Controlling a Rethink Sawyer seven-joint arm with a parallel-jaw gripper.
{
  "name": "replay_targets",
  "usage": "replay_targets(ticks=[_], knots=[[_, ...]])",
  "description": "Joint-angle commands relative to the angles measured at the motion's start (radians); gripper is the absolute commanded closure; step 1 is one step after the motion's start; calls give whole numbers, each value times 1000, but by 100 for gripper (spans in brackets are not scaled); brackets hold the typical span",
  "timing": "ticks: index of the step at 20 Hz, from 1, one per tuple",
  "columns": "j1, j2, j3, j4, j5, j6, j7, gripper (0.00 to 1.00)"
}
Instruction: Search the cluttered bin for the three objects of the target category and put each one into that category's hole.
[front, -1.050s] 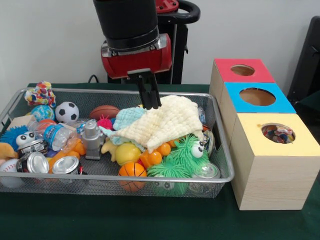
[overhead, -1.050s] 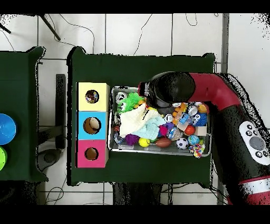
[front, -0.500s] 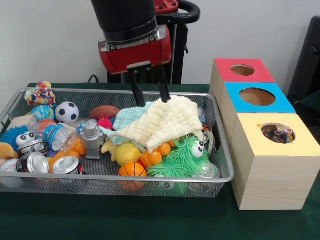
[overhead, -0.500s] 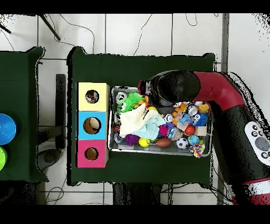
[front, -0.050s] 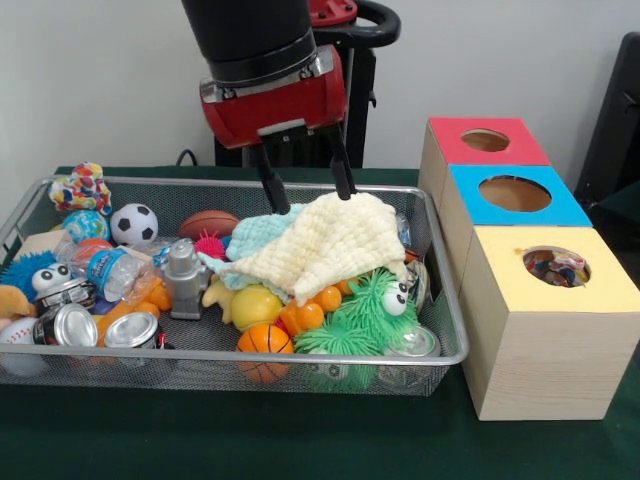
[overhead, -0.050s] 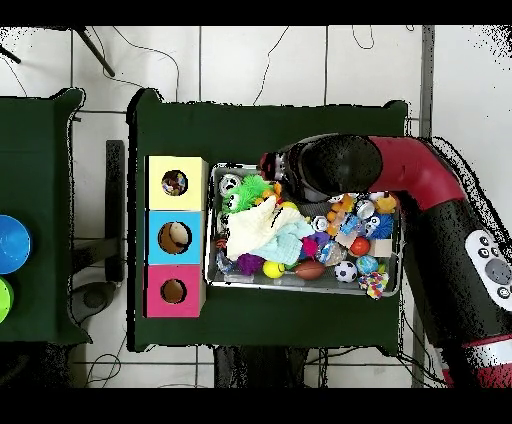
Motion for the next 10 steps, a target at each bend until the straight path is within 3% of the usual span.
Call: replay_targets(ticks=[1, 5, 10], knots=[[-26, 60, 51, 88, -12, 45, -291, 0], [-42, 44, 36, 89, -64, 84, -349, 0], [2, -64, -44, -18, -234, 151, -421, 0]])
